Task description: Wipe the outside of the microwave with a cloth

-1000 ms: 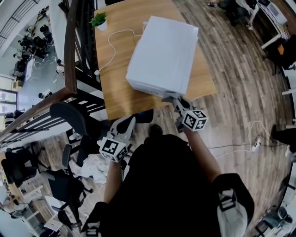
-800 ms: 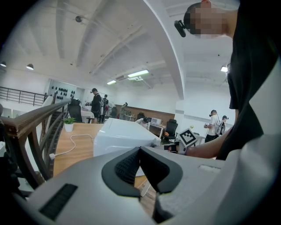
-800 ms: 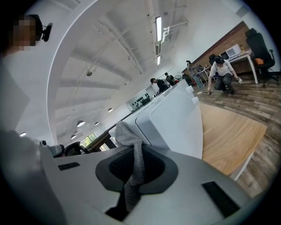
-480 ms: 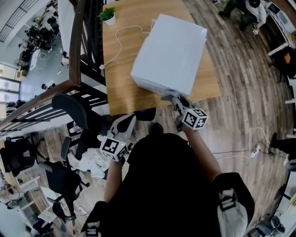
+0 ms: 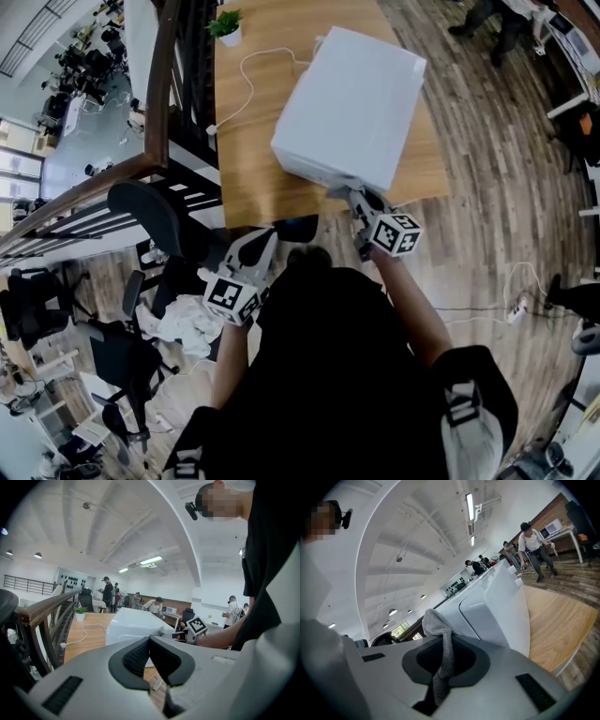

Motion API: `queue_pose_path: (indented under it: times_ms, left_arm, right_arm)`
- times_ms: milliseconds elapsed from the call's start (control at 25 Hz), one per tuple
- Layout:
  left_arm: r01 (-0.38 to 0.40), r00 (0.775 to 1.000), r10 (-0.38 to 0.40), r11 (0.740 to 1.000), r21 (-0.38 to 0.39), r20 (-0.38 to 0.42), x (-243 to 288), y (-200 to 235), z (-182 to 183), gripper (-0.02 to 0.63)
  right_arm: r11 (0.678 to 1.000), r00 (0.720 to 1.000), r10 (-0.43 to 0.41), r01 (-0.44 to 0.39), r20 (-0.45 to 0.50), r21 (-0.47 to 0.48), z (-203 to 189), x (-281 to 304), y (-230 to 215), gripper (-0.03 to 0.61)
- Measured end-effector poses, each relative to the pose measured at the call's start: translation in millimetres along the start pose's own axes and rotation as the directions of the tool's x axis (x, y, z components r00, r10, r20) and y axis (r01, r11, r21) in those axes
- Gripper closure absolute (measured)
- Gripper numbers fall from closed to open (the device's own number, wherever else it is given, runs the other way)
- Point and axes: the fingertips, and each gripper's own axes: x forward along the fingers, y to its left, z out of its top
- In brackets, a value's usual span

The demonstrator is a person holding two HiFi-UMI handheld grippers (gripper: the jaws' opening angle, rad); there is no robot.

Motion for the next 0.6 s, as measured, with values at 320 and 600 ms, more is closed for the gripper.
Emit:
queue_pose_path:
  times_ms: [320,600]
  left_arm:
    - [-0.025,0.999,0.026,1.0,-0.008,0.024,-14.1,13.0,2.2,0.612]
    - [-0.049,0.999,0.049,0.998,-0.026,0.019,-26.1,30.9,4.5,0.612]
  right_arm:
    - [1.0,1.0,0.014,-0.014,0.0,0.018,-2.2,18.2,12.0,0.563]
    - [0.999,1.0,0.017,-0.017,-0.001,0.047,-5.7,36.5,22.9,0.563]
